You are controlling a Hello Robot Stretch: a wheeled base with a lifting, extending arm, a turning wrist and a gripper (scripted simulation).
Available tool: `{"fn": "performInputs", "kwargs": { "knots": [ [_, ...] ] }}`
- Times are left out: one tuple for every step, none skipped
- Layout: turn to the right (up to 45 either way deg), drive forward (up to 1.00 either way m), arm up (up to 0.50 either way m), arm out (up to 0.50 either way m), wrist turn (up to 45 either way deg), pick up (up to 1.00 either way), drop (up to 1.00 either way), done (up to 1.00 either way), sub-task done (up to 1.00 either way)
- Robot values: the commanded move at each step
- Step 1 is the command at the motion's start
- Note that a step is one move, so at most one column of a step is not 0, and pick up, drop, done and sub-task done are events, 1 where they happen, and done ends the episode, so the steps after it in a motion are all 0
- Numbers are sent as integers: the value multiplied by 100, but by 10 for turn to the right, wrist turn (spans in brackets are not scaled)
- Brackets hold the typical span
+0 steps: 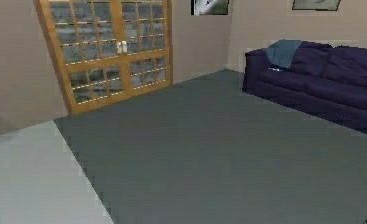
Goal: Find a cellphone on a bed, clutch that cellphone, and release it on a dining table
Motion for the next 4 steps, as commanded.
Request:
{"fn": "performInputs", "kwargs": {
  "knots": [
    [0,30,0,0,0,0,0,0,0],
    [270,0,0,0,0,0,0,0,0],
    [0,100,0,0,0,0,0,0,0],
    [30,0,0,0,0,0,0,0,0]
  ]
}}
